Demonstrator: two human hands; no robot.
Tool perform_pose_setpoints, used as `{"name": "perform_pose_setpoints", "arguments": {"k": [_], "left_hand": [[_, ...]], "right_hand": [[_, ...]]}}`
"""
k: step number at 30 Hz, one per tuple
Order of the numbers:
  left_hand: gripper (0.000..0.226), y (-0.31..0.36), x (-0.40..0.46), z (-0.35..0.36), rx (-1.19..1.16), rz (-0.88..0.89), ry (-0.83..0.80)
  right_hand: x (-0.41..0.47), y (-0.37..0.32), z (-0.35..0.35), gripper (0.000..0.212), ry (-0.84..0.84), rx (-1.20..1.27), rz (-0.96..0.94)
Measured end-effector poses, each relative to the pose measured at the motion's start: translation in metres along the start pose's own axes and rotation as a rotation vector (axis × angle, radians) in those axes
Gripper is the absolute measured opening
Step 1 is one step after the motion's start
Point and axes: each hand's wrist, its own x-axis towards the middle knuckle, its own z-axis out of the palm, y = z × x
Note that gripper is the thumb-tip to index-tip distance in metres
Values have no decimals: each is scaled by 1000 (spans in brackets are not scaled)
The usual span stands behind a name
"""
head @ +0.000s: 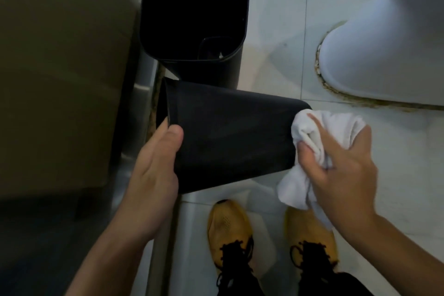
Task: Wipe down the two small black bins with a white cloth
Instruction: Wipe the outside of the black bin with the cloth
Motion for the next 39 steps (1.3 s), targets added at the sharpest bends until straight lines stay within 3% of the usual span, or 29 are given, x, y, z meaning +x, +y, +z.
{"name": "perform_pose_setpoints", "arguments": {"k": [2, 6, 9, 12, 13, 14, 16, 19, 22, 23, 27, 30, 39], "left_hand": [[31, -1, 0, -1, 23, 12, -22], [49, -2, -3, 2, 117, 189, -11], [48, -7, -10, 2, -18, 35, 64], [30, -12, -19, -6, -142, 70, 233], [26, -14, -21, -8, -76, 60, 243], [25, -15, -23, -9, -48, -6, 134], [27, -5, -23, -1, -38, -29, 118], [54, 2, -21, -2, -169, -60, 173], [17, -3, -18, -11, -221, -25, 209], [15, -4, -18, -13, -199, -3, 196], [33, -10, -17, -9, -111, 90, 243], [31, -14, -15, -4, 97, 217, 266], [35, -20, -16, 5, 266, 298, 285]], "right_hand": [[0, -6, 0, 48, 5, 15, -24], [-16, -46, 1, 56, -68, 91, -290], [-16, -80, 4, 49, -121, 138, -549], [-3, -94, 8, 43, -124, 137, -671], [1, -95, 9, 43, -127, 132, -692], [4, -95, 10, 43, -130, 131, -699], [8, -96, 9, 52, -158, 141, -667], [9, -106, 6, 57, -189, 150, -618], [11, -115, 4, 53, -199, 161, -585], [12, -118, 4, 52, -200, 160, -567], [14, -125, 7, 53, -191, 147, -506], [17, -123, 7, 56, -178, 133, -432], [60, -68, 6, 47, -198, -32, 65]]}}
